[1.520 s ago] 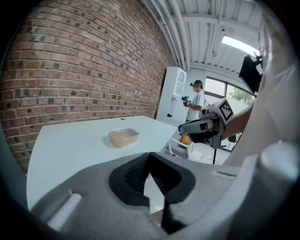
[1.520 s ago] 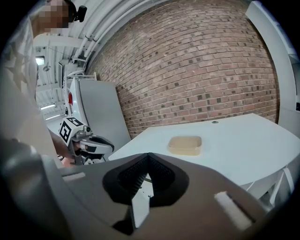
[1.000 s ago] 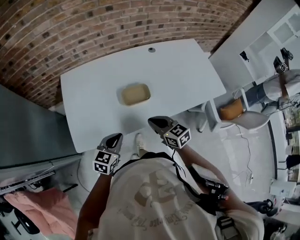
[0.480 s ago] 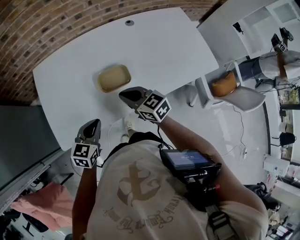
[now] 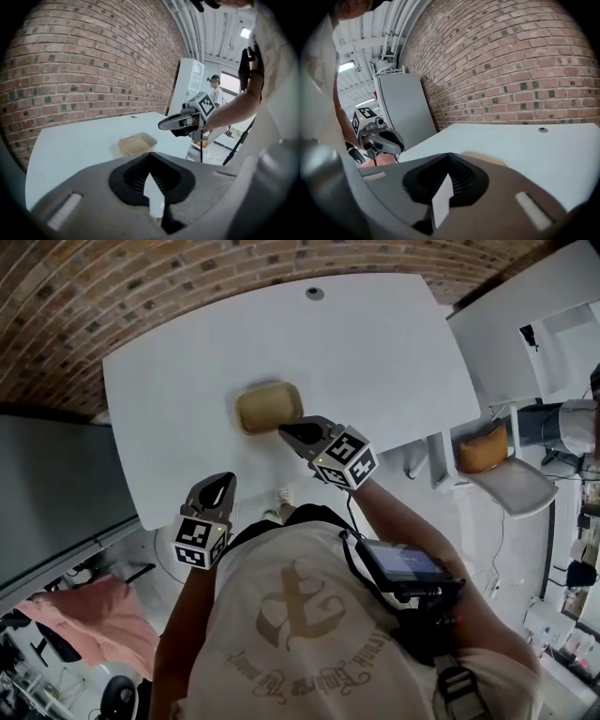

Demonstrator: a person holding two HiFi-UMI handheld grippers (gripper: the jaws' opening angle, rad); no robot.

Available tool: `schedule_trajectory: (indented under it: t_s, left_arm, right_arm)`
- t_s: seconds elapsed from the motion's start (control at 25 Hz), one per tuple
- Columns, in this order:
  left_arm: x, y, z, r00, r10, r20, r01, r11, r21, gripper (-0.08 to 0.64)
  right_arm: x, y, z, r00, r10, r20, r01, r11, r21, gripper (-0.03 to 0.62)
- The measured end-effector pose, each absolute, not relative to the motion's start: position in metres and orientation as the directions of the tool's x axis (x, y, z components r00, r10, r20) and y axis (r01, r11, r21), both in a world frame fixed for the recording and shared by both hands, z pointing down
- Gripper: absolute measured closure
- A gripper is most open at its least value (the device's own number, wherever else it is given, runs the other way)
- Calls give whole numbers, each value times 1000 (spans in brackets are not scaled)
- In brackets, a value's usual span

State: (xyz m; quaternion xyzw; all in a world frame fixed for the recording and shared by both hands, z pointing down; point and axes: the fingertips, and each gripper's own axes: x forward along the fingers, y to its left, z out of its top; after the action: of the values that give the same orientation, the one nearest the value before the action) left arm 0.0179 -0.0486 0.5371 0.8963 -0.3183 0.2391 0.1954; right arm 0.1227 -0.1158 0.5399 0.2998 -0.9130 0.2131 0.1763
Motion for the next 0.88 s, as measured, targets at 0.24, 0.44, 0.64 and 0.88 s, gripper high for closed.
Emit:
schedule_trajectory:
  t_s: [0.24, 0.44, 0.64, 0.88]
  left_arm:
    - [5, -60, 540, 638, -507, 580, -712, -675, 193, 558]
    - [6, -66, 538, 629, -508, 588, -716, -673, 184, 558]
    - [-5, -71, 539, 618, -535, 577, -738, -647, 191, 558]
    - [-19, -76, 544, 626, -538, 564, -743, -632, 221, 558]
  right_arm:
    - [115, -131, 559, -770, -393, 502, -564, 787, -250, 583]
    - [110, -126, 575, -755, -330, 567, -516, 832, -203, 583]
    - [102, -122, 595, -705, -255, 661, -434, 893, -118, 583]
    - [93, -123, 608, -605, -217, 766, -308, 951, 26, 580]
